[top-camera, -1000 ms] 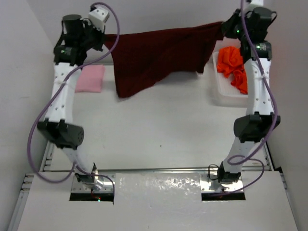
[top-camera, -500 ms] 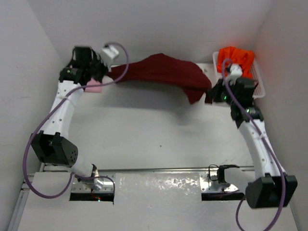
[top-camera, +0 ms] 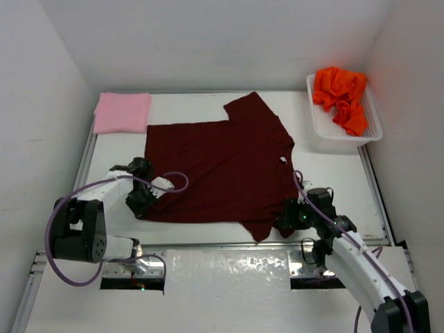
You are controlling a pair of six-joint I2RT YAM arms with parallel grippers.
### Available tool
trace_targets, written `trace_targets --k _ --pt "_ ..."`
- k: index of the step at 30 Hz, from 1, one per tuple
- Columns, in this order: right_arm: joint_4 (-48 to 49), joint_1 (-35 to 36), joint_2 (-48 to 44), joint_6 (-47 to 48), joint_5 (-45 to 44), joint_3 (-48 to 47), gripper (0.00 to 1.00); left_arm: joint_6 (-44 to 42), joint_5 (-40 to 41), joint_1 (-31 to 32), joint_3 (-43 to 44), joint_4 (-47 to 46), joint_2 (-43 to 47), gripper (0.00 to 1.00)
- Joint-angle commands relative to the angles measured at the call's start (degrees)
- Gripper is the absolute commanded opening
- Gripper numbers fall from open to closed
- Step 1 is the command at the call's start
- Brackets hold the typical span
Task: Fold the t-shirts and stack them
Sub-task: Flatten out the tshirt
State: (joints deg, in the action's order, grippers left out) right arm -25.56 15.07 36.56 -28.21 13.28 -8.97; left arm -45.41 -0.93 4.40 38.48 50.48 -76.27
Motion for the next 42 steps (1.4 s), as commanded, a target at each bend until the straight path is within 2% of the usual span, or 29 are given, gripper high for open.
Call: trace_targets --k 1,2,5,6,8,9,10,11,12,14,16,18,19,20,21,22,23,24,25,26,27,28,29,31,32,35,37,42 --pt "-0.5 0.4 -3.1 -5.5 2.8 2.3 0.58 0.1 2.6 -0.7 -1.2 -5.0 0.6 0.0" --pt "-1.6 0.3 -3.7 -5.5 3.4 1.9 0.67 0.2 3.4 -0.8 -1.6 -4.9 0.9 0.0" --pt "-6.4 0.3 -5.0 -6.3 1.9 -3.6 0.77 0.6 6.1 -1.4 -1.7 -4.7 1.8 0.0" --pt "-6.9 0.2 -4.6 -6.7 1.6 -5.4 0.76 0.6 6.5 -1.9 -1.9 -4.5 2.0 0.0" --pt "-8.6 0.1 0.3 -6.4 -0.3 -11.7 0.64 -0.4 6.4 -2.3 -2.2 -3.5 2.7 0.0" --pt "-9.4 0.2 2.6 -5.6 -0.9 -16.7 0.51 -0.6 6.5 -2.6 -2.3 -3.2 2.8 0.0" --pt "-10.5 0.0 4.9 -4.4 -1.8 -19.5 0.49 -1.6 6.6 -2.6 -2.1 -1.1 2.9 0.17" --pt "-11.5 0.0 8.8 -2.5 -3.0 -21.9 0.49 -2.4 7.3 -2.8 -1.8 0.5 2.9 0.31" --pt "-13.8 0.0 10.4 -1.4 -5.4 -26.8 0.51 -4.8 8.2 -3.8 -1.3 2.3 3.2 0.56" --pt "-16.4 -1.3 12.9 0.5 -7.7 -31.3 0.63 -7.9 12.9 -6.8 1.1 7.1 5.2 0.88" --pt "-18.0 -2.8 14.9 1.7 -9.1 -35.9 0.76 -12.3 15.8 -11.6 5.4 11.6 6.1 0.99" --pt "-16.4 -5.2 18.1 3.2 -9.9 -37.8 0.77 -13.8 17.2 -14.1 10.0 13.8 5.3 1.0" --pt "-14.4 -5.6 19.8 3.4 -9.9 -38.0 0.74 -13.2 16.6 -14.4 13.1 13.9 4.6 1.0" --pt "-12.2 -5.8 22.0 3.9 -9.6 -38.6 0.53 -12.1 13.4 -14.3 20.5 12.9 2.0 1.0" --pt "-6.5 -5.8 24.8 4.1 -8.8 -41.1 0.4 -10.9 10.4 -14.3 24.7 12.1 0.1 1.0" --pt "-3.3 -5.8 31.6 4.5 -5.8 -43.0 0.3 -7.3 7.0 -14.3 29.2 11.2 -2.1 0.93" --pt "-0.5 -5.6 35.5 5.6 -4.2 -45.1 0.16 -4.4 -0.7 -14.2 37.7 8.6 -7.8 0.81" --pt "3.5 -5.6 39.5 5.8 -3.4 -50.0 0.11 -1.3 -4.3 -14.2 41.3 6.8 -11.2 0.62" --pt "4.7 -5.5 47.8 4.9 -3.5 -52.7 0.05 5.5 -7.4 -14.0 46.9 4.2 -18.8 0.27" --pt "5.4 -5.6 51.9 4.7 -3.7 -55.3 0.0 8.5 -7.2 -13.3 49.7 4.0 -22.7 0.14" --pt "5.5 -5.6 55.9 4.7 -3.9 -60.7 0.0 11.5 -6.4 -11.4 52.4 4.7 -27.0 0.08" --pt "5.3 -5.6 59.9 4.9 -4.2 -63.7 0.0 12.5 -6.0 -10.6 54.8 5.2 -30.5 0.1" --pt "3.4 -5.5 67.7 5.1 -4.7 -66.4 0.0 13.5 -6.0 -9.9 57.6 4.6 -35.4 0.16" --pt "0.1 -5.5 75.7 5.4 -5.7 -76.5 0.0 15.3 -5.9 -8.2 57.0 1.0 -37.7 0.24" --pt "-1.8 -5.4 83.2 5.2 -6.2 -79.8 0.0 15.5 -4.4 -7.5 56.4 -3.2 -39.1 0.24" --pt "-7.9 -5.2 95.4 3.8 -8.9 -94.9 0.02 16.4 -4.0 -5.2 56.7 -8.2 -42.5 0.26" --pt "-9.9 -5.3 100.2 2.2 -10.1 -99.7 0.07 17.7 -5.2 -5.0 58.2 -10.2 -45.2 0.27" --pt "-11.2 -7.2 111.2 -2.3 -11.2 -111.0 0.09 18.3 -2.8 -2.2 63.0 -12.8 -52.0 0.28"
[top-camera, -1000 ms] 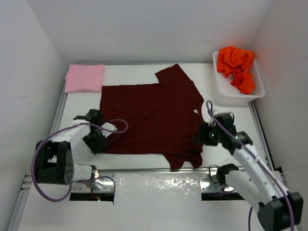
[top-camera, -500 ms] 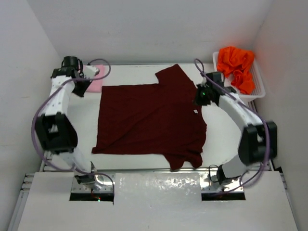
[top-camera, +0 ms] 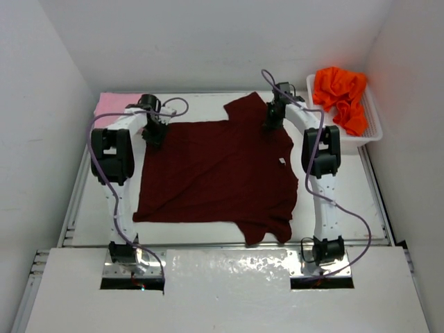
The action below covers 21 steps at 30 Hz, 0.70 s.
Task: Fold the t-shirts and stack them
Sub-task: Flatten out the tshirt
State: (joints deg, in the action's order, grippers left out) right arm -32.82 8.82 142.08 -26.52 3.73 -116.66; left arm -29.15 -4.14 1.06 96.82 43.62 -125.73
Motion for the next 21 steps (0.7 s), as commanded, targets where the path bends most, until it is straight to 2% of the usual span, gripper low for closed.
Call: trace_targets --k 1,5,6,8,9,11,15,16,17,20,21 --pt "-3.7 -1.7 7.1 -5.5 -1.1 -5.0 0.1 2.3 2.5 1.5 5.7 -6.0 -5.7 0.28" --pt "0.2 -5.6 12.2 -13.8 1.1 -10.6 0.1 4.9 7.5 1.7 16.2 -3.7 -15.5 0.27" --pt "0.7 -6.4 13.6 -15.1 0.8 -11.6 0.1 5.3 8.4 1.8 22.0 -2.2 -17.6 0.27" --pt "1.6 -6.7 15.2 -15.3 -1.9 -17.6 0.12 6.0 9.7 1.8 28.2 -1.0 -23.4 0.27" --pt "2.3 -6.8 15.9 -14.8 -3.2 -19.0 0.12 6.2 10.3 1.9 34.1 -0.8 -25.2 0.29" --pt "9.2 -6.8 16.2 -13.5 -4.5 -18.8 0.13 6.5 10.8 2.1 38.4 -1.6 -28.4 0.29" --pt "18.0 -7.3 15.6 -10.9 -4.0 -19.1 0.15 6.6 7.6 2.8 36.3 -5.7 -25.1 0.32" --pt "20.4 -7.4 14.6 -9.9 -1.3 -19.0 0.18 6.6 4.8 2.7 35.1 -6.1 -23.9 0.34" --pt "21.7 -7.4 13.5 -8.6 -0.2 -18.1 0.23 6.6 4.1 2.8 32.5 -6.4 -22.6 0.39" --pt "22.1 -7.0 7.5 -3.7 2.8 -15.9 0.34 7.1 -0.4 2.8 30.5 -7.3 -17.9 0.44" --pt "22.0 -6.7 5.6 -1.6 3.6 -15.2 0.44 7.2 -1.9 2.8 30.6 -6.5 -16.0 0.46"
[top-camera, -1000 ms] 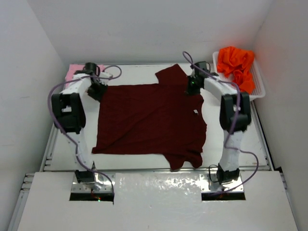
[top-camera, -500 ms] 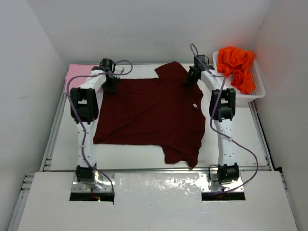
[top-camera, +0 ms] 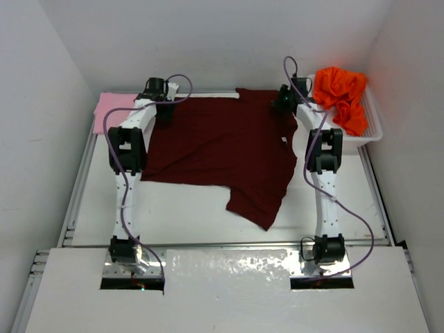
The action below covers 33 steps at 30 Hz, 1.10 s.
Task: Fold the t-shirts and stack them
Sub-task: Flatten out the tshirt
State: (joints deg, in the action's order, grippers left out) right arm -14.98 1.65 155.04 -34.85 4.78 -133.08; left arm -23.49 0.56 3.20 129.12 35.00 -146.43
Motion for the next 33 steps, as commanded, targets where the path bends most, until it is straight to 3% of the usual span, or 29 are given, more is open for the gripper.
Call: trace_targets --k 1,6,9,12,13,15,16,19,20,21,22,23,24,28,33 --pt "3.7 0.6 -9.6 7.8 3.4 3.3 0.5 1.4 -7.0 0.7 -1.6 2.5 6.0 0.49" --pt "-2.4 2.1 -27.3 12.4 4.5 10.4 0.99 1.6 -7.2 -0.1 -2.7 3.8 17.1 0.68" --pt "-2.6 2.7 -40.7 12.2 3.6 24.7 0.99 1.3 -14.8 -3.2 -9.8 4.2 27.4 0.74" --pt "0.4 2.7 -54.6 10.3 8.5 50.6 0.99 -5.8 -20.7 -6.4 -23.2 6.2 39.3 0.73" --pt "0.1 2.7 -57.5 10.0 8.8 54.6 0.99 -12.0 -19.8 -6.5 -31.6 7.4 42.2 0.66" --pt "-1.9 2.8 -65.5 8.5 8.8 62.1 0.99 -18.0 -16.7 -6.5 -40.1 8.6 50.2 0.51" --pt "-2.7 3.2 -67.8 8.5 7.7 69.0 0.97 -22.9 -15.9 -6.5 -48.4 8.9 52.5 0.39" --pt "-6.6 5.9 -76.1 8.9 4.4 80.4 0.75 -30.4 -12.9 -6.5 -62.9 6.9 60.1 0.3" --pt "-7.7 6.9 -78.0 8.0 3.8 83.0 0.56 -31.6 -11.3 -6.5 -66.0 5.2 63.1 0.31" --pt "-8.6 7.3 -82.1 7.2 3.3 88.1 0.5 -33.0 -10.2 -6.5 -71.5 3.1 64.3 0.36" --pt "-8.4 9.0 -84.3 6.2 2.8 90.7 0.5 -33.8 -9.4 -6.3 -73.6 -0.3 66.3 0.39" --pt "-8.6 10.2 -86.6 4.5 2.1 93.1 0.66 -34.3 -8.1 -5.9 -75.1 -1.9 67.0 0.42" --pt "-9.1 11.3 -88.7 3.5 1.0 97.4 0.75 -34.8 -7.6 -5.9 -76.4 -3.4 67.6 0.44" --pt "-7.8 15.1 -100.1 -3.1 -0.5 107.7 0.79 -37.9 -7.0 -5.5 -83.5 -13.6 70.4 0.53" --pt "-7.4 16.5 -103.7 -6.1 -2.0 114.0 0.78 -39.4 -7.0 -3.8 -88.9 -20.5 69.3 0.55"
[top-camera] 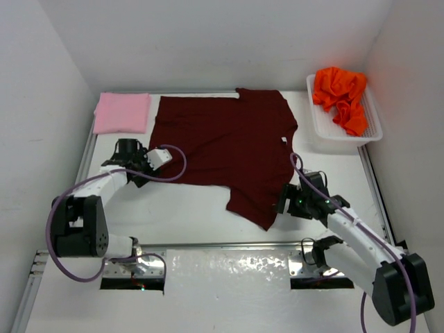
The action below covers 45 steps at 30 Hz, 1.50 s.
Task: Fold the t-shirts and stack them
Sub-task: Flatten out the tshirt, then grap the side of the flattened tshirt closest away from the robot with both arms
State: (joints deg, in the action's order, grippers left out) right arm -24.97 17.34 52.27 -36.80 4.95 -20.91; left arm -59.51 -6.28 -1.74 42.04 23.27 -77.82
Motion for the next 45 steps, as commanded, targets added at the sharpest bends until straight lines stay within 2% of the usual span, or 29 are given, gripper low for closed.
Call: trace_targets --k 1,6,10,12,13,16,17,19,20,21,22,26,29,33,37,40,45 --pt "2.6 1.6 -0.8 -4.9 -2.1 2.4 0.77 -3.5 0.0 1.1 -2.4 -9.9 -0.4 0.55" --pt "5.5 4.6 3.0 -6.8 -0.2 4.9 0.74 -2.6 2.9 1.2 -3.9 -13.2 -3.5 0.55" --pt "9.7 10.0 7.0 -9.9 1.1 5.4 0.71 0.1 3.4 1.1 -3.3 -17.8 -5.8 0.54" --pt "12.7 11.1 10.0 -10.5 2.1 5.5 0.69 0.9 3.4 2.8 -3.5 -19.9 -6.7 0.54" --pt "14.0 11.4 11.1 -11.5 3.3 5.8 0.61 1.2 3.7 3.3 -3.6 -20.6 -7.9 0.54" --pt "19.2 11.4 13.4 -14.1 3.9 7.6 0.46 3.4 4.3 3.9 -4.1 -25.0 -10.6 0.52" --pt "20.1 11.4 13.6 -14.4 3.7 8.1 0.32 4.1 4.4 4.0 -4.0 -25.5 -11.3 0.49" --pt "19.5 11.3 13.1 -15.3 1.2 8.2 0.17 6.1 4.9 3.9 -3.3 -25.8 -13.1 0.31" --pt "18.9 11.2 11.9 -15.8 0.2 8.2 0.01 6.9 5.1 4.0 -2.8 -25.3 -13.8 0.12" --pt "18.0 11.1 11.9 -15.8 -1.2 8.0 0.0 7.6 5.7 4.0 -2.6 -25.1 -14.0 0.01" --pt "16.5 11.1 9.8 -15.9 -3.3 7.9 0.0 8.3 6.0 3.9 -2.4 -24.8 -14.1 0.0" --pt "10.3 9.8 2.0 -13.8 -7.9 6.7 0.0 7.7 7.4 3.9 -2.8 -16.0 -11.0 0.0" --pt "4.2 9.5 -3.3 -9.7 -8.3 4.8 0.0 5.9 7.1 3.9 -4.7 -8.0 -4.6 0.0" --pt "-4.5 9.5 -6.4 -0.8 -4.5 0.6 0.0 4.7 6.5 4.1 -5.2 4.4 4.1 0.0" --pt "-19.9 9.4 -8.7 4.7 -3.4 -6.3 0.0 4.9 4.2 4.6 -4.1 15.7 7.6 0.0" --pt "-25.4 9.5 -10.6 6.6 -1.6 -9.4 0.0 5.9 4.4 6.4 -4.3 21.8 10.5 0.0" --pt "-28.7 9.5 -13.0 6.6 2.2 -11.5 0.0 6.5 2.5 7.6 -1.7 31.5 17.5 0.0"
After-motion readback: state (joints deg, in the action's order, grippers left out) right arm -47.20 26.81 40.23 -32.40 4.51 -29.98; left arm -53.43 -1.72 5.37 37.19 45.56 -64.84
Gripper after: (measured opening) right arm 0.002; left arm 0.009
